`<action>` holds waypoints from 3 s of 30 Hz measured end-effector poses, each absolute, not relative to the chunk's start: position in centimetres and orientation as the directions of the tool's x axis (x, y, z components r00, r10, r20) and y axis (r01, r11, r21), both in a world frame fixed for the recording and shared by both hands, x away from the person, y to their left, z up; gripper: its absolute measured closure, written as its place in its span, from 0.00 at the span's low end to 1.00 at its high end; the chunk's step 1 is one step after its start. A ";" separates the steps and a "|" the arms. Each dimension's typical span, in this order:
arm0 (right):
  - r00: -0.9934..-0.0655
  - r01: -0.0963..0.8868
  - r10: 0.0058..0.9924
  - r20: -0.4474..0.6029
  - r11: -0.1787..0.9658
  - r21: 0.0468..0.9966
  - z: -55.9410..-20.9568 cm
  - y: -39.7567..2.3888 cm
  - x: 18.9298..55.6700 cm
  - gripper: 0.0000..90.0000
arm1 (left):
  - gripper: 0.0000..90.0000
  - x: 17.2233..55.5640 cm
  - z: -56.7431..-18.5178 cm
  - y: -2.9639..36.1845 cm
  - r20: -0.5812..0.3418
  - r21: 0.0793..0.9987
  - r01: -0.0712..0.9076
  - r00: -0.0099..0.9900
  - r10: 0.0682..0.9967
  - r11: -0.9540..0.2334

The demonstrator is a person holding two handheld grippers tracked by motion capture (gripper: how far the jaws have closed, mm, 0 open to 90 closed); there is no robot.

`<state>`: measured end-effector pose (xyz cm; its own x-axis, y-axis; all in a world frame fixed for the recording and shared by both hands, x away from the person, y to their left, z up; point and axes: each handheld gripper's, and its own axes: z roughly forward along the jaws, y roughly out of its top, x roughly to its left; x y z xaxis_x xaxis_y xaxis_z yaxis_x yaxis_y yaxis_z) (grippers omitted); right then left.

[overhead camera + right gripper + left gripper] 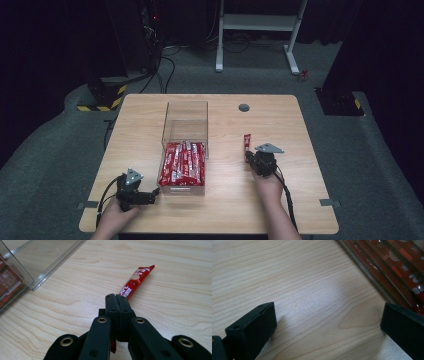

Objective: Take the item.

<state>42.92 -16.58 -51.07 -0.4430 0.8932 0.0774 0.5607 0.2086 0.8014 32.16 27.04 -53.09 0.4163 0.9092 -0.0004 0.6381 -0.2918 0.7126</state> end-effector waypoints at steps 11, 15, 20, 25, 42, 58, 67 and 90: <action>-0.438 0.583 0.895 0.088 0.208 0.786 -51.7 -16.6 43.3 0.88 | 0.01 32.2 -53.1 27.0 0.000 0.713 0.638 0.416 0.910 -0.291; -0.433 0.568 0.897 0.090 0.194 0.800 -51.3 -16.6 43.1 0.79 | 0.01 32.2 -53.1 27.0 0.000 0.713 0.638 0.416 0.910 -0.291; -0.437 0.549 0.895 0.086 0.190 0.814 -50.6 -16.5 42.7 0.72 | 0.01 32.2 -53.1 27.0 0.000 0.713 0.638 0.416 0.909 -0.291; -0.446 0.532 0.892 0.075 0.198 0.823 -50.2 -16.4 42.3 0.64 | 0.01 32.2 -53.1 27.0 0.000 0.713 0.638 0.416 0.909 -0.291; -0.463 0.481 0.885 0.054 0.200 0.854 -48.2 -16.4 40.2 0.33 | 0.01 32.2 -53.1 27.1 0.000 0.710 0.639 0.419 0.908 -0.295; -0.442 0.481 0.896 0.050 0.190 0.856 -47.3 -19.3 37.4 0.33 | 0.01 32.2 -53.1 27.1 0.000 0.710 0.639 0.418 0.908 -0.294; -0.413 0.507 0.910 0.041 0.192 0.841 -48.5 -22.3 35.4 0.30 | 0.01 32.2 -53.1 27.1 0.000 0.710 0.640 0.418 0.908 -0.295; -0.342 0.653 0.940 -0.016 0.250 0.715 -52.4 -26.5 33.9 0.20 | 0.01 32.1 -53.1 27.1 0.001 0.709 0.640 0.419 0.908 -0.296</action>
<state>33.89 -26.46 -52.38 -0.3417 0.9397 -0.0160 0.6533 0.2497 0.7147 32.15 27.07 -53.06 0.4185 0.9082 0.0005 0.6405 -0.2956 0.7088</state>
